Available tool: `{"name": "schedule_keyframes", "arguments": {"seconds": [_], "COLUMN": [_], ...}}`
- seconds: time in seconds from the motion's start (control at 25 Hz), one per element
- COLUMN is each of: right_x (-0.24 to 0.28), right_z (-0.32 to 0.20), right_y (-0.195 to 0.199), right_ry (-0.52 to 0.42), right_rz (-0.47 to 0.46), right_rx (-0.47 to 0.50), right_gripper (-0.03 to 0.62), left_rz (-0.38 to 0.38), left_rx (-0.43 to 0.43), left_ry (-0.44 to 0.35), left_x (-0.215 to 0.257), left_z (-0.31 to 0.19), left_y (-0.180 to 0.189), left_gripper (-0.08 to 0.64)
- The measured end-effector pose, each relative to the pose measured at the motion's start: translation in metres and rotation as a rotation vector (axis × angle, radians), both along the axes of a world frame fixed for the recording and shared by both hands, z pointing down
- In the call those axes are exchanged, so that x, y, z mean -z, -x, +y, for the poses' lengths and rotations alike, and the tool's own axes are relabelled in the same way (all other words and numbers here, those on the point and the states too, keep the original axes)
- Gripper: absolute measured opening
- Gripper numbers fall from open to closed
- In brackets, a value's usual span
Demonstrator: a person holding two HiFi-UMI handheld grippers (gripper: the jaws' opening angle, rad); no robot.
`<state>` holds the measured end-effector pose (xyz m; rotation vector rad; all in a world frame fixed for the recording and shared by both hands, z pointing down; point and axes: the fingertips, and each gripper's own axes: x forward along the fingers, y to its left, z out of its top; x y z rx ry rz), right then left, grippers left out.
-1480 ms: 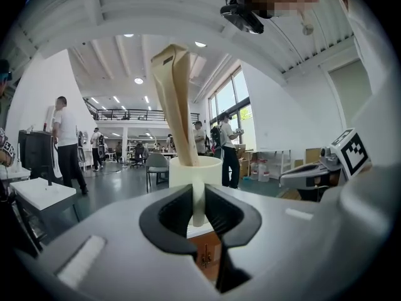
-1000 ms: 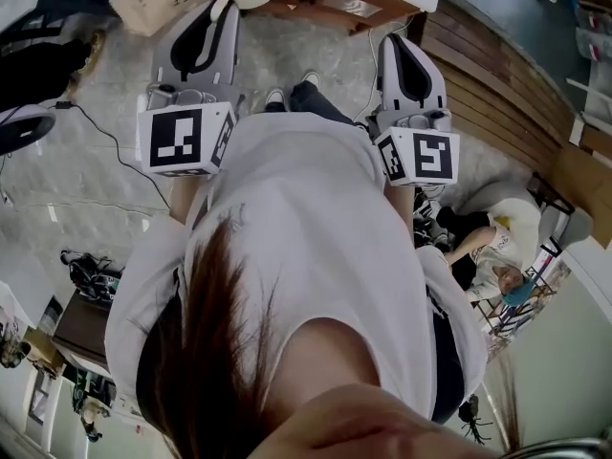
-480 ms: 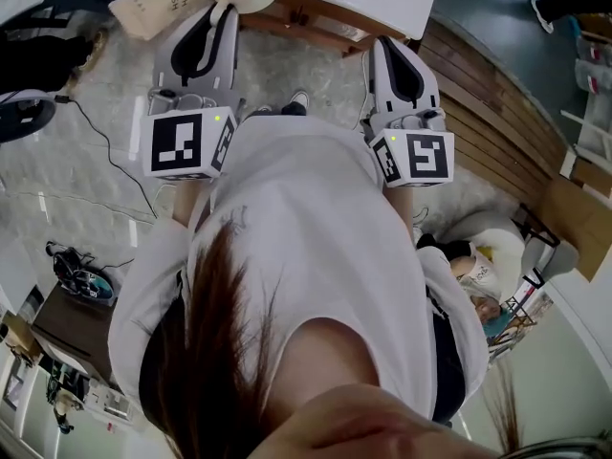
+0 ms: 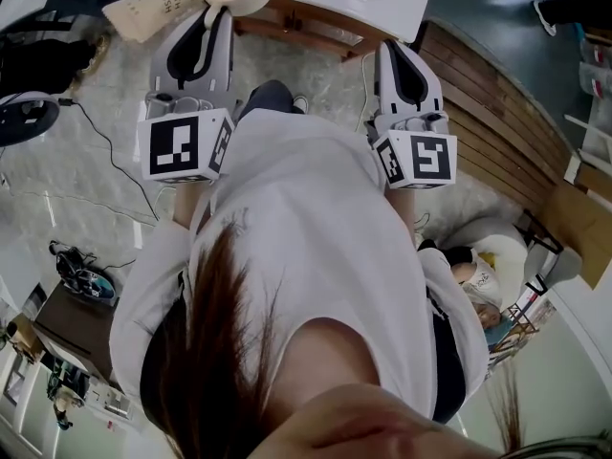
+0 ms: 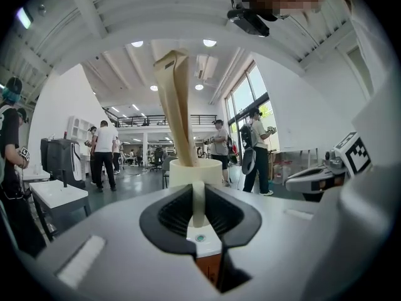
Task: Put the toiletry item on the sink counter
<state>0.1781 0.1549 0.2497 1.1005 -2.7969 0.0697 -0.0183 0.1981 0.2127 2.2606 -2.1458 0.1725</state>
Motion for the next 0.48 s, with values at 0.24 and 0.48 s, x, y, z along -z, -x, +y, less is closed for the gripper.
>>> {"name": "schedule_keyframes", "arguments": {"seconds": [0.24,0.48], "right_x": [-0.001,-0.001], "right_z": [-0.003,-0.012], "right_y": [-0.002,-0.003], "right_ry": [0.006,0.006], "right_rz": [-0.006,-0.009], "right_rx": [-0.002,-0.015], "right_gripper": [0.011,0.011], "left_rz": [-0.004,-0.010], "left_rx": [-0.002,-0.010], "left_ry": [-0.005,-0.009], "left_x": [0.004,0.005], "left_z": [-0.006,-0.015], "left_y": [-0.003,-0.002], "left_gripper": [0.051,0.050]}}
